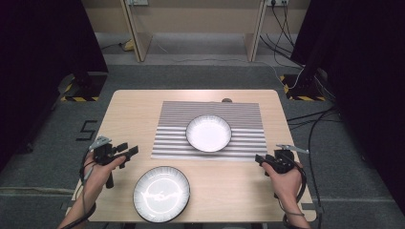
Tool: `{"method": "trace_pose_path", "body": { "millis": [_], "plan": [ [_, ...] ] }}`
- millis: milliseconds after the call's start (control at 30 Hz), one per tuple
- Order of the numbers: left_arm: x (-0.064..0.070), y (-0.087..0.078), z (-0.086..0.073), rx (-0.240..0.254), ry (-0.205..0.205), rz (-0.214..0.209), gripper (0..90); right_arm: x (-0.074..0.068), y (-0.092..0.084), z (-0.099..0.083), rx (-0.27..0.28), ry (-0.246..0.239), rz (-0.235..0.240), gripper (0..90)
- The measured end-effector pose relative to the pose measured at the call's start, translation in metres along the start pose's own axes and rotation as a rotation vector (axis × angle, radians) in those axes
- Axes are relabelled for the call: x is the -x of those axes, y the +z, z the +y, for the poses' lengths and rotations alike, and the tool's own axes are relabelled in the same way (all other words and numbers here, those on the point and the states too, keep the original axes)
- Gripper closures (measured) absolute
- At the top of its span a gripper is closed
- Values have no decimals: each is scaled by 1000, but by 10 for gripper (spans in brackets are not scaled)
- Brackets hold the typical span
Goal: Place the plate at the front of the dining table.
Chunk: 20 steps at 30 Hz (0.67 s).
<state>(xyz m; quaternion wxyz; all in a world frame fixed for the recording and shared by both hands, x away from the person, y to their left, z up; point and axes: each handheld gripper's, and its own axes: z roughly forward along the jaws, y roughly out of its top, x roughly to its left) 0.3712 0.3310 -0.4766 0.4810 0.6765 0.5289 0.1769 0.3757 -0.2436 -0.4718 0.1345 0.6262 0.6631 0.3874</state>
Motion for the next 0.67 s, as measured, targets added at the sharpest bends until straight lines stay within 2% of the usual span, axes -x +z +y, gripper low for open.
{"method": "trace_pose_path", "body": {
  "millis": [67, 167, 200, 300, 367, 500, 667],
  "plan": [
    [-5, -10, -9, 6, -21, -1, 405, 5, -9, -9, 3, 0, -4, 503],
    [-10, -22, -22, -1, 5, 34, 405, 11, -20, -22, 13, 4, -17, 501],
    [-12, -26, -25, -2, 10, 40, 405, 13, -24, -26, 22, 20, -12, 500],
    [-14, -35, -32, 5, 6, 43, 402, 17, -34, -38, 50, 31, -13, 498],
    [-14, -41, -37, 18, -1, 44, 402, 18, -38, -45, 67, 50, 2, 496],
    [-13, -44, -44, 30, -42, 12, 401, 21, -42, -57, 89, 72, 18, 502],
    [-7, -39, -37, 20, -16, -25, 412, 19, -38, -54, 63, 52, 39, 514]
  ]
}}
